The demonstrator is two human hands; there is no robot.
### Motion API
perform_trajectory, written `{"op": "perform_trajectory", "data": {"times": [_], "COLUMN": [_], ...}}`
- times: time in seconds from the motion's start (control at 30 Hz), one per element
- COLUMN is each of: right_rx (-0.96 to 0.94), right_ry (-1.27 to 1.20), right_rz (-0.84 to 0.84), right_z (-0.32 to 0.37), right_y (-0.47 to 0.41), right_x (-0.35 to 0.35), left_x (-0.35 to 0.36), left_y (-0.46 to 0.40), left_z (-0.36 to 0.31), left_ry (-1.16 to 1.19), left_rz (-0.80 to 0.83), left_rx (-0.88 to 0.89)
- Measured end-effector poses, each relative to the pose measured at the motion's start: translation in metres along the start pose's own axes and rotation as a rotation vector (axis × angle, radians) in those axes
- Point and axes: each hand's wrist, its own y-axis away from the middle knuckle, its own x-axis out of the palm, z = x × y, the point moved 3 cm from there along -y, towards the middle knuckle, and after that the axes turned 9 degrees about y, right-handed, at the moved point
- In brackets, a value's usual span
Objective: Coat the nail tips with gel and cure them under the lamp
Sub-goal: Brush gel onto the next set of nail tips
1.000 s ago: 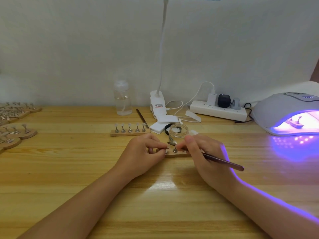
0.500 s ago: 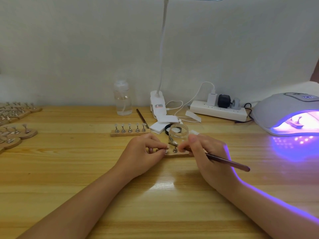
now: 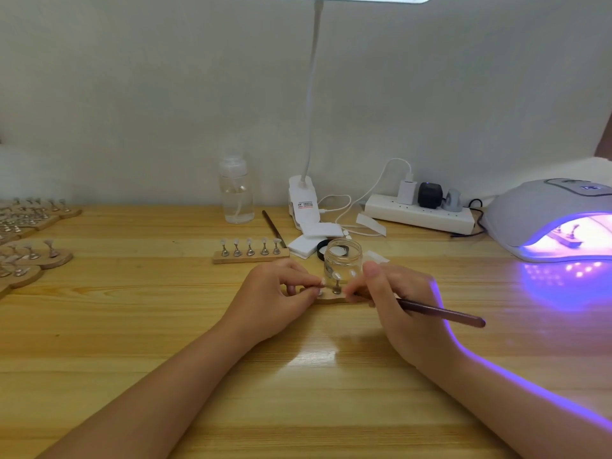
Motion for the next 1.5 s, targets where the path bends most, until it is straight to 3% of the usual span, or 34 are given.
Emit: {"op": "perform_trajectory", "data": {"times": [0.17,0.3,0.43,0.6,0.7,0.83,0.97,1.1,1.27,1.5], "right_rx": [0.041,-0.035,0.061,-0.007,0.086,0.026,0.104,0.017,0.097,-0.039], "right_ry": [0.005,0.05,-0.013,0.045,-0.025,0.012,-0.073,-0.021,-0.145,-0.059], "right_rz": [0.034,-0.02,0.015,-0.007,0.012,-0.017,0.005,-0.016,0.004,-0.061], "right_z": [0.0,0.003,0.0,0.002,0.0,0.001,-0.003,0.0,-0.002,0.007], "right_y": [-0.001,-0.002,-0.001,-0.002,0.0,-0.002,0.0,-0.001,0.002,0.0], "right_x": [0.002,0.0,0.001,0.001,0.001,0.001,0.001,0.0,0.0,-0.003], "left_x": [0.0,-0.001,0.0,0.0,0.0,0.0,0.0,-0.001,-0.002,-0.006], "left_y": [0.0,0.0,0.0,0.0,0.0,0.0,0.0,-0.001,0.0,0.001], "left_z": [0.0,0.001,0.0,0.0,-0.001,0.0,0.0,0.0,-0.003,-0.01], "left_ry": [-0.005,-0.009,-0.016,-0.011,-0.005,-0.012,-0.008,0.008,0.018,0.058], "left_rz": [0.003,-0.005,-0.001,-0.005,-0.005,-0.009,-0.003,-0.017,-0.031,-0.138], "left_rx": [-0.006,-0.018,-0.01,-0.009,-0.011,-0.011,-0.009,-0.019,-0.028,0.013]}}
